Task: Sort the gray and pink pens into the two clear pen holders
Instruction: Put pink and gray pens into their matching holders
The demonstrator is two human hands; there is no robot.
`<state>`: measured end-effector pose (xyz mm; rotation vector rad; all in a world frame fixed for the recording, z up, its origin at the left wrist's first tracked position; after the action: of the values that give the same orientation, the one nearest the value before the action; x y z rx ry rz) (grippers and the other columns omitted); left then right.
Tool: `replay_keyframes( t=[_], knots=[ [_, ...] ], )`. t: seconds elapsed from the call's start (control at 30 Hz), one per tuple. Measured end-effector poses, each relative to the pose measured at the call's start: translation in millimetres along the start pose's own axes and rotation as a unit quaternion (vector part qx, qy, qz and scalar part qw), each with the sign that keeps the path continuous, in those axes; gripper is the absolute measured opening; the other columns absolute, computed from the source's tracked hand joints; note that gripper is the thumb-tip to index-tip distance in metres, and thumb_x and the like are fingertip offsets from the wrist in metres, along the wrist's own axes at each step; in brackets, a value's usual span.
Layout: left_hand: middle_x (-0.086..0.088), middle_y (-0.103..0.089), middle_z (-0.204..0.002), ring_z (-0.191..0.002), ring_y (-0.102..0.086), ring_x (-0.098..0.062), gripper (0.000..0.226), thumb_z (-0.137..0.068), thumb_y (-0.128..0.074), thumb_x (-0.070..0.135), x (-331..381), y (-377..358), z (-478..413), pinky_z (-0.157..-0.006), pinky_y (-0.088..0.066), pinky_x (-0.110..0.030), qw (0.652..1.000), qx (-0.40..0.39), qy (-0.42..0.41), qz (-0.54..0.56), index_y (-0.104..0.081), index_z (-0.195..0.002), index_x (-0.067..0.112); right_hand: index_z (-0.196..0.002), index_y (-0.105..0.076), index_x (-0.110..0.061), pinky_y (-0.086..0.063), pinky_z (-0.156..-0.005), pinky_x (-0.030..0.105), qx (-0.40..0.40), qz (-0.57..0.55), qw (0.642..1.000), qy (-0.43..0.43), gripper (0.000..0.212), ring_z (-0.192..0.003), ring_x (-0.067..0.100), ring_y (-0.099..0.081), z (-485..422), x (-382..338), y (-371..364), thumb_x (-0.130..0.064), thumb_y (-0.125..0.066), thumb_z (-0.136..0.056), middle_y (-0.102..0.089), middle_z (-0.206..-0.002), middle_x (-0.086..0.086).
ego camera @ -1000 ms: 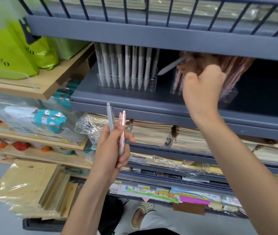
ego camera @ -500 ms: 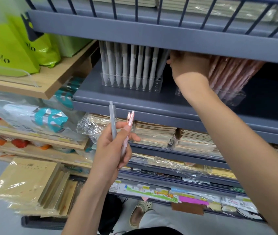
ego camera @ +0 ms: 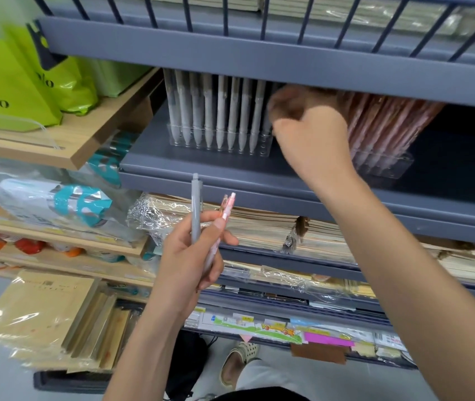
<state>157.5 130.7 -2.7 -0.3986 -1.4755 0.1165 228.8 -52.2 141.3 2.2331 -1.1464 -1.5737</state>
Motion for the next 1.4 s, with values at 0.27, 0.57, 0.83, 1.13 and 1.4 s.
replay_keyframes(
  t=[0.27, 0.57, 0.83, 1.13, 1.4],
  knots=[
    [-0.009, -0.071, -0.082, -0.033, -0.04, -0.013, 0.012, -0.089, -0.066, 0.035, -8, -17, 2, -0.035, -0.026, -0.016, 0.999, -0.038, 0.0, -0.019, -0.068, -0.099, 0.029, -0.087, -0.079, -0.025, -0.053, -0.079, 0.03, -0.295, -0.023, 0.953, 0.067, 0.018, -0.082, 0.007, -0.067, 58, 0, -18, -0.041, -0.072, -0.085, -0.074, -0.084, -0.01],
    [-0.009, -0.072, -0.082, -0.033, -0.041, -0.014, 0.018, -0.084, -0.071, 0.04, -16, -32, 7, -0.035, -0.027, -0.015, 0.998, -0.056, 0.006, -0.034, -0.069, -0.097, 0.029, -0.086, -0.072, -0.009, -0.054, -0.074, 0.022, -0.277, -0.139, 0.951, 0.018, 0.01, -0.076, 0.007, -0.066, 67, 11, -6, -0.019, -0.075, -0.085, -0.073, -0.083, 0.0],
    [-0.001, -0.059, -0.073, -0.035, -0.029, -0.008, 0.019, -0.096, -0.056, 0.027, -18, -33, 8, -0.033, -0.022, -0.013, 0.999, -0.05, 0.017, -0.013, -0.067, -0.103, 0.013, -0.094, -0.066, -0.009, -0.059, -0.067, 0.026, 0.011, -0.302, 0.951, -0.071, 0.003, -0.074, 0.019, -0.074, 48, 46, 41, -0.012, -0.066, -0.092, -0.076, -0.08, 0.005],
    [0.003, -0.045, -0.062, -0.035, -0.025, -0.006, 0.028, -0.1, -0.051, 0.034, -19, -25, 4, -0.03, -0.02, -0.014, 0.999, -0.023, 0.03, 0.012, -0.073, -0.104, 0.016, -0.085, -0.062, -0.033, -0.054, -0.088, 0.041, 0.182, -0.168, 0.968, -0.035, 0.007, -0.093, 0.016, -0.069, 36, 56, 57, -0.029, -0.067, -0.087, -0.073, -0.087, -0.01],
    [0.004, -0.046, -0.06, -0.036, -0.026, -0.007, 0.027, -0.104, -0.047, 0.027, -13, -18, 4, -0.03, -0.02, -0.016, 0.999, -0.003, 0.034, 0.019, -0.07, -0.105, 0.013, -0.083, -0.067, -0.033, -0.055, -0.085, 0.033, 0.159, -0.153, 0.975, -0.01, 0.007, -0.087, 0.011, -0.071, 21, 40, 44, -0.03, -0.066, -0.089, -0.074, -0.08, -0.018]
  ],
)
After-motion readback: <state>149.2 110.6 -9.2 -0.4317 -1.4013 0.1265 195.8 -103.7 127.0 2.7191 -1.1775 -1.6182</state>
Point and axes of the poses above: each hand's wrist, its own z-axis away from the middle knuckle, its own y-axis out of the back of the hand, x = y × z, the point moved 4 cm from there along -z, towards the middle knuckle
